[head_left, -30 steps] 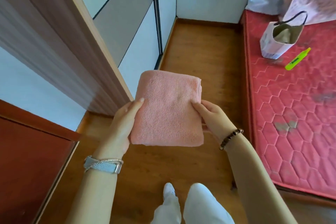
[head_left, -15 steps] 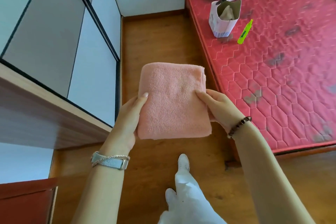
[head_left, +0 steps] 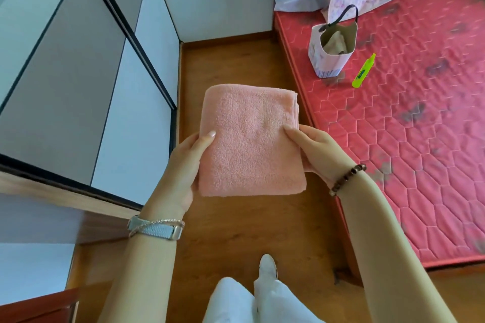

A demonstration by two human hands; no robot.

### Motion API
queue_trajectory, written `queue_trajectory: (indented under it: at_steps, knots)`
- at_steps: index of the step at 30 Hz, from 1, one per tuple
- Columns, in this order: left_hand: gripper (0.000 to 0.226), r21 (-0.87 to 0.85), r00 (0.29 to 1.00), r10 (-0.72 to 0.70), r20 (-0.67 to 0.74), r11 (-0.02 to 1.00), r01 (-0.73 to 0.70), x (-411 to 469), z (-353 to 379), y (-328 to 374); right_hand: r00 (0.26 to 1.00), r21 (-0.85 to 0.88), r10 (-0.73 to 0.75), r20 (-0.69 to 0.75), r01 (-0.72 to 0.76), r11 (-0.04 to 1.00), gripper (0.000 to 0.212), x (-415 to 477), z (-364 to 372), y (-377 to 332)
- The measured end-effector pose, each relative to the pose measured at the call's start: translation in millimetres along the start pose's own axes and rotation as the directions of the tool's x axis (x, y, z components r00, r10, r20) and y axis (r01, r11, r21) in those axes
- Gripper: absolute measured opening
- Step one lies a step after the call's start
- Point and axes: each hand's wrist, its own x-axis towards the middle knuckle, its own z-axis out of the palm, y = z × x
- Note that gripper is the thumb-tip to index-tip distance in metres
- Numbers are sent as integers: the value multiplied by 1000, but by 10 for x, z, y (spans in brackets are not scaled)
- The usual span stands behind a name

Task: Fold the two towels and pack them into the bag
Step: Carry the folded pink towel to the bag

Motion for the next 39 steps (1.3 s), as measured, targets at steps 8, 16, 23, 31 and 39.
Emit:
queue_trajectory:
  at_steps: [8,16,23,31,39]
  knots:
    - [31,-2,1000,-14,25,1000,14,516,141,245,999,13,14,-33,-14,1000,38,419,-150,-205]
    - [27,32,996,-22,88,999,19,1197,284,538,995,61,54,-89,-49,997,39,973,-308,-350]
    - [29,48,990,-39,139,998,33,1970,271,1015,986,118,59,-156,-41,992,34,1605,-268,-690]
    - [29,108,976,-24,218,994,0,2584,307,1491,969,201,71,-235,-23,979,28,2111,-253,-942]
    - [31,158,952,-28,304,987,-21,3016,545,1726,931,186,105,-349,-41,982,34,2442,-407,-1061]
